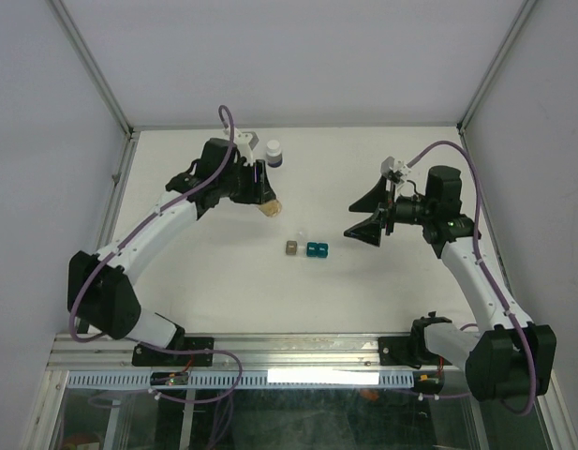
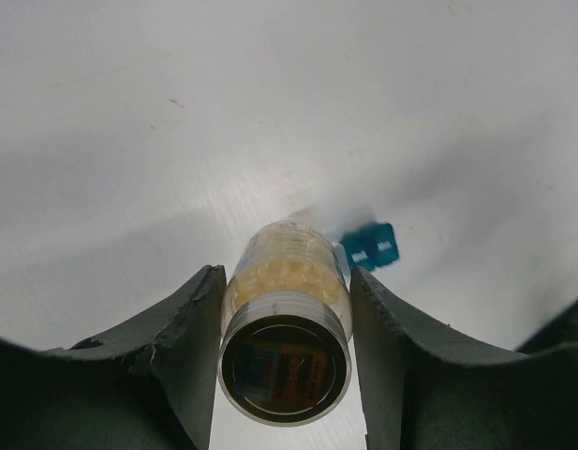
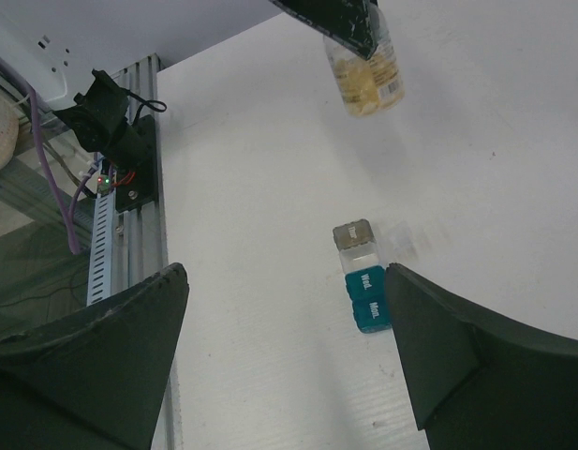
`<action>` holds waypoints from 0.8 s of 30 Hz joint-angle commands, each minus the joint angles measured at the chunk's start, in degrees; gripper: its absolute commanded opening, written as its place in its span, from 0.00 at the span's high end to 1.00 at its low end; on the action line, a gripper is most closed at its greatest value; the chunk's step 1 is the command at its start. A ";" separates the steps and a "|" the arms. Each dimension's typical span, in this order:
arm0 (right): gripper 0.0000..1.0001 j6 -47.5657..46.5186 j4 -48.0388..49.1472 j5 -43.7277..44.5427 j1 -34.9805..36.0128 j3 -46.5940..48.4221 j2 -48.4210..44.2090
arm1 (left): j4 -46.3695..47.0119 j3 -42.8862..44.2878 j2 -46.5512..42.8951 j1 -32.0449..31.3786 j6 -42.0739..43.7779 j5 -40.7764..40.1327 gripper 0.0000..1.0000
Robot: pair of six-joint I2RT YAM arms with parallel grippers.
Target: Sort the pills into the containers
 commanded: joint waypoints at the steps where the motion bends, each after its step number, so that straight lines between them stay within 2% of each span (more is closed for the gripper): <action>1: 0.12 0.00 3.52 -1.19 2.39 -0.15 -2.77 | 4.83 -3.95 -9.43 -1.63 -6.53 4.05 0.99; 7: 0.12 -0.49 3.52 -1.08 3.48 -0.37 -3.98 | 8.91 -7.95 -18.78 -4.34 -12.16 7.65 1.00; 15: 0.12 -4.90 0.79 -0.28 4.12 -0.07 -4.38 | 17.92 -15.83 -26.67 -7.12 -17.34 12.14 1.00; 20: 0.12 -8.59 -1.27 -0.91 4.57 0.21 -4.49 | 28.96 -22.67 -29.36 -10.83 -21.25 12.56 1.00; 24: 0.12 -14.06 -4.20 -3.39 4.77 0.23 -5.55 | 41.85 -30.35 -30.43 -12.47 -26.05 13.36 1.00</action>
